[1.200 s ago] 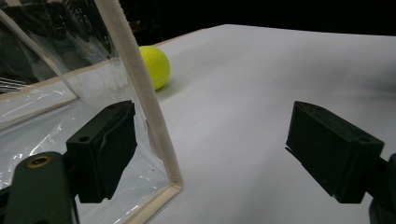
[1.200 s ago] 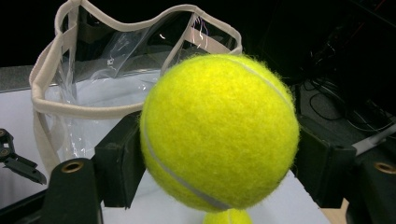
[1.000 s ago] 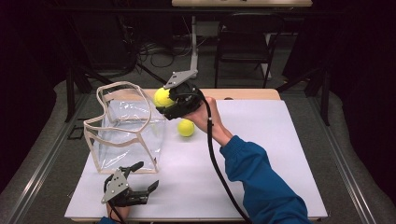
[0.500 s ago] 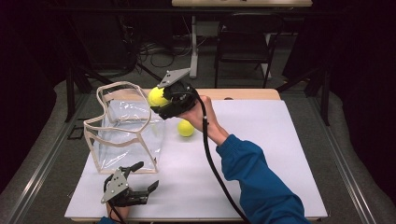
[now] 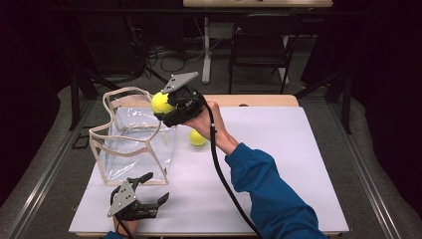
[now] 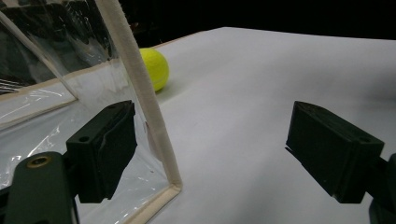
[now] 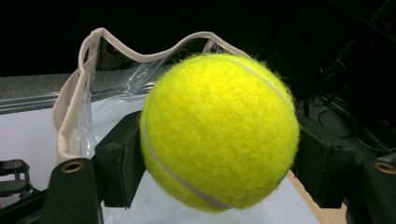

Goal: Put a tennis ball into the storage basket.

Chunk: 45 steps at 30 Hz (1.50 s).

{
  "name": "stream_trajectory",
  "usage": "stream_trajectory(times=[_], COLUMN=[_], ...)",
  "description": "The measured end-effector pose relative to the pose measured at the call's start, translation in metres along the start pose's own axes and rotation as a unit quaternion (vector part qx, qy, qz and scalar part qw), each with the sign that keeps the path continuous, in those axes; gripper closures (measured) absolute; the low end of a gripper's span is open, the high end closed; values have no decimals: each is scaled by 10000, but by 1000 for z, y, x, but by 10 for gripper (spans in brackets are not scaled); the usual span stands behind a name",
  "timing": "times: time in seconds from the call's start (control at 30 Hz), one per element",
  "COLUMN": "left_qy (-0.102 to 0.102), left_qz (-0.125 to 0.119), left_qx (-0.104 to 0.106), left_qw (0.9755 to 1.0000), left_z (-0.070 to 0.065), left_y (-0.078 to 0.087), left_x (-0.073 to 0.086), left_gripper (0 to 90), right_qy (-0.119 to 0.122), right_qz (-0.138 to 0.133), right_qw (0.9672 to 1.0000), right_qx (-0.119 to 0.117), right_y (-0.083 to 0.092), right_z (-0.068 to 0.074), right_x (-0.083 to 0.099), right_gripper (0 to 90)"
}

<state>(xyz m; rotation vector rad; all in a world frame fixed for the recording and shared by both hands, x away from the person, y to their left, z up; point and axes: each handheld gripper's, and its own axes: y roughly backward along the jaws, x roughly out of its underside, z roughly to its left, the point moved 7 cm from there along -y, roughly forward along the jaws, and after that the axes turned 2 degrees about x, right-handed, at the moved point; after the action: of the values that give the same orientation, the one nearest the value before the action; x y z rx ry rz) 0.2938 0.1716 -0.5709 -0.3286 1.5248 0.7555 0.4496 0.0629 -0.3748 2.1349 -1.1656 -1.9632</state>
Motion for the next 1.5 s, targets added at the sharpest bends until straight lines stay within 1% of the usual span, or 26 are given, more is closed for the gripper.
stream_trajectory(times=[0.17, 0.3, 0.37, 0.83, 1.13, 1.37, 1.5], left_qy=[23, 15, 22, 28, -4, 2, 1], left_qz=[-26, -30, -29, -27, -15, -18, -23], left_qx=[18, 19, 17, 36, 42, 50, 49], left_qw=[10000, 10000, 10000, 10000, 10000, 10000, 10000], left_z=[0, 0, 0, 0, -1, -1, -1], left_y=[0, 0, 0, 0, 0, 1, 1], left_x=[0, 0, 0, 0, 0, 0, 0], left_gripper=[159, 159, 159, 159, 159, 159, 159], right_qy=[13, 41, 30, 12, 27, 63, 38], right_qz=[-7, -68, -110, -171, -168, -128, -76], right_qw=[10000, 10000, 9999, 9999, 9998, 9998, 9999], right_qx=[-30, 25, 23, 11, -42, -101, -150], right_y=[-4, -6, -7, -15, -21, -27, -32], right_z=[3, 4, 5, 11, 17, 23, 25], right_x=[-4, -6, -8, -13, -16, -16, -15], right_gripper=[259, 259, 259, 258, 258, 258, 257])
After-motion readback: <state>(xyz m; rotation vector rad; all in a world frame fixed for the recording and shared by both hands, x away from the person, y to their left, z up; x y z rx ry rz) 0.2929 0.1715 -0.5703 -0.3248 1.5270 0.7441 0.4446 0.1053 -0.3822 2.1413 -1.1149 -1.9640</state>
